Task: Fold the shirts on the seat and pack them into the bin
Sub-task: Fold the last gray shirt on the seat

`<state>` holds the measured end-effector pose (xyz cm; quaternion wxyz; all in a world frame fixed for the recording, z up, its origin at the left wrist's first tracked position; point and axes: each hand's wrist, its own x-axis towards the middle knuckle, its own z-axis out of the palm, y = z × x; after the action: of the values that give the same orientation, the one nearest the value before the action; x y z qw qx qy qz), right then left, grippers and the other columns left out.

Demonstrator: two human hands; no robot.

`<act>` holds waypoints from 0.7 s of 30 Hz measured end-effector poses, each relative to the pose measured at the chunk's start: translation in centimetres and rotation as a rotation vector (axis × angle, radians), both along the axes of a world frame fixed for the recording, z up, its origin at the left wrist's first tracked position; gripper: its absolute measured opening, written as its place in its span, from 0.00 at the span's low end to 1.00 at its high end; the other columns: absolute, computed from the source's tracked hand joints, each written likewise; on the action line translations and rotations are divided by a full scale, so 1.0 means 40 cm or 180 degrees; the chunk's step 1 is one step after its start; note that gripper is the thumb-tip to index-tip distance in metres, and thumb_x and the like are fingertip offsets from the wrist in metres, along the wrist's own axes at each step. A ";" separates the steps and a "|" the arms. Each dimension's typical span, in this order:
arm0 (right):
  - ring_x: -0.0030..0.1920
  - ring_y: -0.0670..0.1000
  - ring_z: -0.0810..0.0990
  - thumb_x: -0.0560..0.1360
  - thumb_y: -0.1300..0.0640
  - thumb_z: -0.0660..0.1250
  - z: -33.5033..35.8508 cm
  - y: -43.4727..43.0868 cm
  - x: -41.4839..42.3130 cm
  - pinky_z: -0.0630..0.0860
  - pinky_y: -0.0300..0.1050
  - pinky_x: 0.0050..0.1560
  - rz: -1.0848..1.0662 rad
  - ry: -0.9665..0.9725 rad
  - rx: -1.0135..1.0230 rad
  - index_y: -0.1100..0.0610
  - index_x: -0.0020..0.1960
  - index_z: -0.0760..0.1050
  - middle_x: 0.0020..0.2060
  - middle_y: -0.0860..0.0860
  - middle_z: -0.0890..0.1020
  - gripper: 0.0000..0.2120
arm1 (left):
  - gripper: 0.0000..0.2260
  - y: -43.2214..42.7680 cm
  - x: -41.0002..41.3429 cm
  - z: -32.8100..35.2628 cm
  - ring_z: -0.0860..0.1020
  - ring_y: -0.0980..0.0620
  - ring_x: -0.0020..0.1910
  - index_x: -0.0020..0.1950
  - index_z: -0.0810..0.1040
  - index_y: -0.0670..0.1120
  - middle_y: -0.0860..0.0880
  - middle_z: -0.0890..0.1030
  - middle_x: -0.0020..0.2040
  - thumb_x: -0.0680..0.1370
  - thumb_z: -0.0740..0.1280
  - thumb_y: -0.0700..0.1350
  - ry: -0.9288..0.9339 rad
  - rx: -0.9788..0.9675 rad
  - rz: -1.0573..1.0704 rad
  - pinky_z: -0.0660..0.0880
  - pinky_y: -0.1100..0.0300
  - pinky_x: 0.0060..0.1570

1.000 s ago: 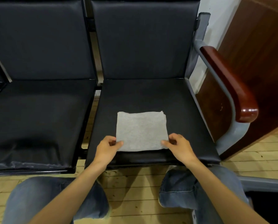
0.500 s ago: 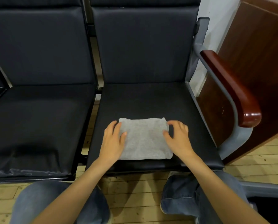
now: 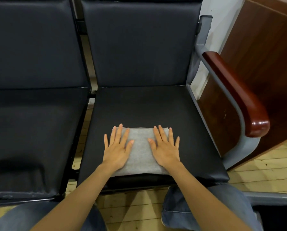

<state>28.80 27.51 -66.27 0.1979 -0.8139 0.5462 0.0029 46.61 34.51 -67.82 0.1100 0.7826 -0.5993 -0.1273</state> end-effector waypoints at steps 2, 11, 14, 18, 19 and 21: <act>0.77 0.53 0.40 0.81 0.41 0.44 -0.004 0.004 -0.009 0.40 0.56 0.74 -0.0404 -0.0368 -0.0212 0.51 0.78 0.40 0.78 0.48 0.43 0.30 | 0.27 0.012 -0.006 0.002 0.49 0.45 0.76 0.77 0.53 0.45 0.44 0.51 0.78 0.82 0.52 0.56 0.0161 -0.0680 0.0612 0.42 0.48 0.73; 0.64 0.57 0.65 0.80 0.46 0.58 0.030 0.033 -0.023 0.62 0.50 0.63 -0.1481 -0.0518 -0.0220 0.60 0.65 0.66 0.63 0.56 0.68 0.21 | 0.16 0.039 -0.011 0.061 0.70 0.43 0.59 0.49 0.74 0.44 0.45 0.74 0.53 0.79 0.61 0.57 0.0878 0.0091 0.1415 0.62 0.49 0.60; 0.53 0.57 0.76 0.81 0.51 0.59 0.107 0.052 -0.064 0.72 0.53 0.51 -0.1477 -0.1809 0.0117 0.58 0.56 0.65 0.53 0.56 0.76 0.11 | 0.13 0.057 -0.025 0.136 0.76 0.46 0.41 0.42 0.65 0.47 0.47 0.74 0.39 0.80 0.62 0.53 0.1829 -0.0364 0.1087 0.70 0.52 0.40; 0.37 0.51 0.75 0.80 0.52 0.62 0.245 0.088 -0.163 0.69 0.46 0.34 -0.1407 -0.2522 -0.0263 0.58 0.52 0.62 0.39 0.49 0.74 0.12 | 0.11 0.049 -0.106 0.276 0.75 0.53 0.39 0.51 0.67 0.44 0.48 0.75 0.43 0.80 0.62 0.51 0.2097 -0.0579 0.0577 0.69 0.61 0.32; 0.35 0.49 0.73 0.79 0.53 0.63 0.273 0.095 -0.199 0.67 0.43 0.33 -0.1460 -0.2613 -0.0419 0.58 0.52 0.62 0.37 0.48 0.72 0.12 | 0.12 0.040 -0.133 0.307 0.75 0.55 0.40 0.53 0.66 0.43 0.49 0.75 0.45 0.80 0.62 0.51 0.2168 -0.0565 0.0454 0.70 0.62 0.33; 0.36 0.48 0.72 0.79 0.54 0.64 0.320 0.107 -0.286 0.66 0.39 0.32 -0.1613 -0.2811 -0.0661 0.58 0.52 0.61 0.37 0.47 0.71 0.13 | 0.11 0.015 -0.198 0.362 0.75 0.54 0.44 0.57 0.64 0.44 0.50 0.74 0.47 0.81 0.61 0.49 0.2259 -0.0455 0.0237 0.73 0.59 0.38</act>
<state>17.37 31.78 -53.49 0.3223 -0.5951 0.5880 -0.4430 38.70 35.10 -53.33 0.3701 0.7013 -0.5023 -0.3447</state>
